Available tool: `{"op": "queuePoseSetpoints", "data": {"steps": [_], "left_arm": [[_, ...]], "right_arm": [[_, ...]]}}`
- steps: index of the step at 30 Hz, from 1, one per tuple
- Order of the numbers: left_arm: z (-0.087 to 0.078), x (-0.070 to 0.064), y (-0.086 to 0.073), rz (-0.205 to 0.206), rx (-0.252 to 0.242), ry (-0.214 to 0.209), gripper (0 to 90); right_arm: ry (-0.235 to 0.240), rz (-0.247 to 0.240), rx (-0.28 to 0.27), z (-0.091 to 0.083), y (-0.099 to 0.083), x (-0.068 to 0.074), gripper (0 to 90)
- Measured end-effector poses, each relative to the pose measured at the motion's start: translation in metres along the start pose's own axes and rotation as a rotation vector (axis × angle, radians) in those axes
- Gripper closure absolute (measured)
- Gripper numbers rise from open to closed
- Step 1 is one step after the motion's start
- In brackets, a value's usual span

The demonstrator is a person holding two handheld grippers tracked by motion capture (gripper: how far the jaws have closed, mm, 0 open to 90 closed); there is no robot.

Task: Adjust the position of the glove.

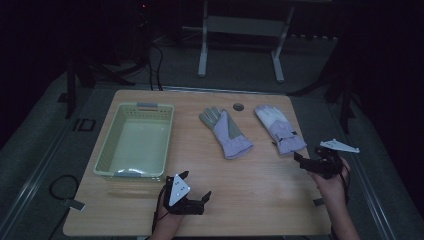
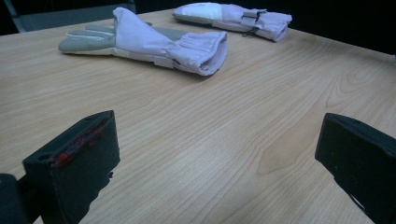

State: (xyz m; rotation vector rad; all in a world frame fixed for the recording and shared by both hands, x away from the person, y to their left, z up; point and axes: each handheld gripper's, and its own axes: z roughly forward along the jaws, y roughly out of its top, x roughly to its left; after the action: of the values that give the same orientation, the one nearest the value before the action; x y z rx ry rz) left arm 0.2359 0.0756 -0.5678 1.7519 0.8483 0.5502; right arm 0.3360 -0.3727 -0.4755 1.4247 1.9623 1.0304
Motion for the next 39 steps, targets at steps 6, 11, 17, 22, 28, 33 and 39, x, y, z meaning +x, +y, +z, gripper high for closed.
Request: {"op": "queuePoseSetpoints", "data": {"steps": [6,11,17,22,28,33,39], "left_arm": [[0.0,0.0,0.0,0.002,0.002,0.0,0.0],[0.0,0.0,0.0,0.001,0.002,-0.002,0.0],[0.0,0.0,0.0,0.001,0.003,-0.003,0.0],[0.0,0.001,0.0,-0.004,0.003,-0.006,0.0],[0.0,0.0,0.0,0.0,0.003,-0.007,0.0],[0.0,0.001,0.0,-0.004,0.001,-0.011,0.0],[0.0,0.0,0.0,0.002,0.003,-0.014,0.0]], "right_arm": [[0.028,-0.024,-0.04,0.002,0.029,0.008,12.5],[0.049,-0.041,-0.066,0.006,0.052,0.014,13.3],[0.066,-0.073,-0.07,0.016,0.069,0.025,14.9],[0.118,-0.081,-0.057,0.031,0.085,0.04,16.6],[0.162,-0.102,-0.038,0.045,0.097,0.059,17.3],[0.193,-0.125,-0.009,0.058,0.104,0.073,21.4],[0.216,-0.142,-0.006,0.074,0.107,0.088,25.8]]}}
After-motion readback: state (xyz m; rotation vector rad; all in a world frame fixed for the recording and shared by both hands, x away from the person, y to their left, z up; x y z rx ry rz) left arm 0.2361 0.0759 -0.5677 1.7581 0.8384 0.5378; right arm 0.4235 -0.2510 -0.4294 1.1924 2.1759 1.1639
